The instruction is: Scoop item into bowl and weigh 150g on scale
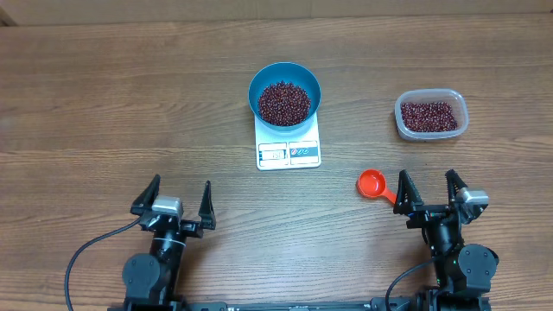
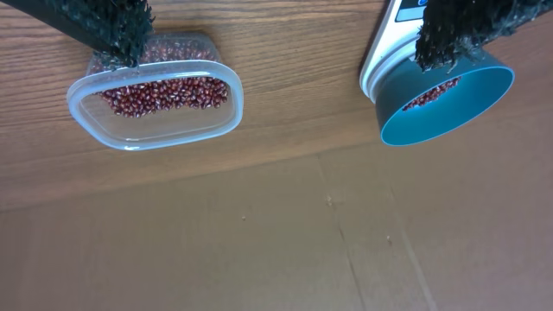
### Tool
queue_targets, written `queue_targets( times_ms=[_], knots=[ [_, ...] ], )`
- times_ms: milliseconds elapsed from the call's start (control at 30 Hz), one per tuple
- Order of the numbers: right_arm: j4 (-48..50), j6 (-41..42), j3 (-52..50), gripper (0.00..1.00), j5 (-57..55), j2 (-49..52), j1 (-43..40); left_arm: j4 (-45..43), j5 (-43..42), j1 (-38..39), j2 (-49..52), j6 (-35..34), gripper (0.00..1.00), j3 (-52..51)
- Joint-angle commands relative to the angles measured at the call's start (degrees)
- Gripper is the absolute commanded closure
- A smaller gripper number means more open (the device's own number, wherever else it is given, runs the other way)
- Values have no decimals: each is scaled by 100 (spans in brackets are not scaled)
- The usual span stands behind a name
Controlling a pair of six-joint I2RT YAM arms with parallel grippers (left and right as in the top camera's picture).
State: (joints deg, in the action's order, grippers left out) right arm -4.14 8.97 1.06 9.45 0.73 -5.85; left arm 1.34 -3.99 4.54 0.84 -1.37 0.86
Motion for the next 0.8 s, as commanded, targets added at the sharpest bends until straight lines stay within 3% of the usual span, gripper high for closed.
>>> queue_targets(
  times_ms=[0,767],
  knots=[
    [17,-7,-61,0,-42,-57,37,308,85,33,-70,13,0,-59],
    [17,-7,-61,0,-42,-57,37,317,157,-367,-70,267,0,-61]
  ],
)
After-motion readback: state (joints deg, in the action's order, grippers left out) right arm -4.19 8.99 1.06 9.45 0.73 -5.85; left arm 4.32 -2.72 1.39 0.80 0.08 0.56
